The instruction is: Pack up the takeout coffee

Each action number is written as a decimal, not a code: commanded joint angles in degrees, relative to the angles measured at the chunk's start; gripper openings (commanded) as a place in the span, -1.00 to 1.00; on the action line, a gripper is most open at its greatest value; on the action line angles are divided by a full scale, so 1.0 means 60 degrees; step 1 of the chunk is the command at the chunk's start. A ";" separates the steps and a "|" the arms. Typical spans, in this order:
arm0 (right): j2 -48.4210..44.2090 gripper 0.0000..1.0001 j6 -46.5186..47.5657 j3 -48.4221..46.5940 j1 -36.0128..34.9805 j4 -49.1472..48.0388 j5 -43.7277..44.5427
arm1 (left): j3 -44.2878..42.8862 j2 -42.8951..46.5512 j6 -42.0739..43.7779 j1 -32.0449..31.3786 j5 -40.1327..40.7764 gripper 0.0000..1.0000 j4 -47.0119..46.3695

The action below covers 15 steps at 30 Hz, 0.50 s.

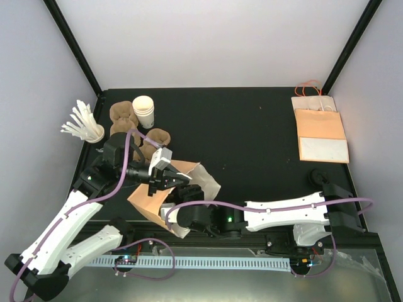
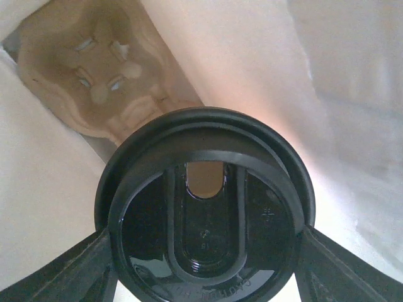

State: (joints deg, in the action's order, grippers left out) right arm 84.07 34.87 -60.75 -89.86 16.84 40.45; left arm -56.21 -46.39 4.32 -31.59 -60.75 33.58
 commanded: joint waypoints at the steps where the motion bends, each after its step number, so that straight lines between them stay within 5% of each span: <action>1: 0.0203 -0.14 0.0262 -0.0436 0.0045 0.0405 -0.0513 | -0.0266 0.0016 0.0429 -0.0046 -0.0425 -0.97 0.0090; 15: -0.0157 -0.16 0.0652 0.1015 0.0599 -0.0416 0.0208 | -0.0841 -0.0166 0.0620 -0.0050 -0.1651 -0.97 -0.0066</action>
State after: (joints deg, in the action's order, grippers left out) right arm 86.43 39.99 -56.71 -87.94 13.63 38.70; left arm -58.28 -46.54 6.09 -31.59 -65.34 34.46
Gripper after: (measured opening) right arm 0.725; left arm 0.019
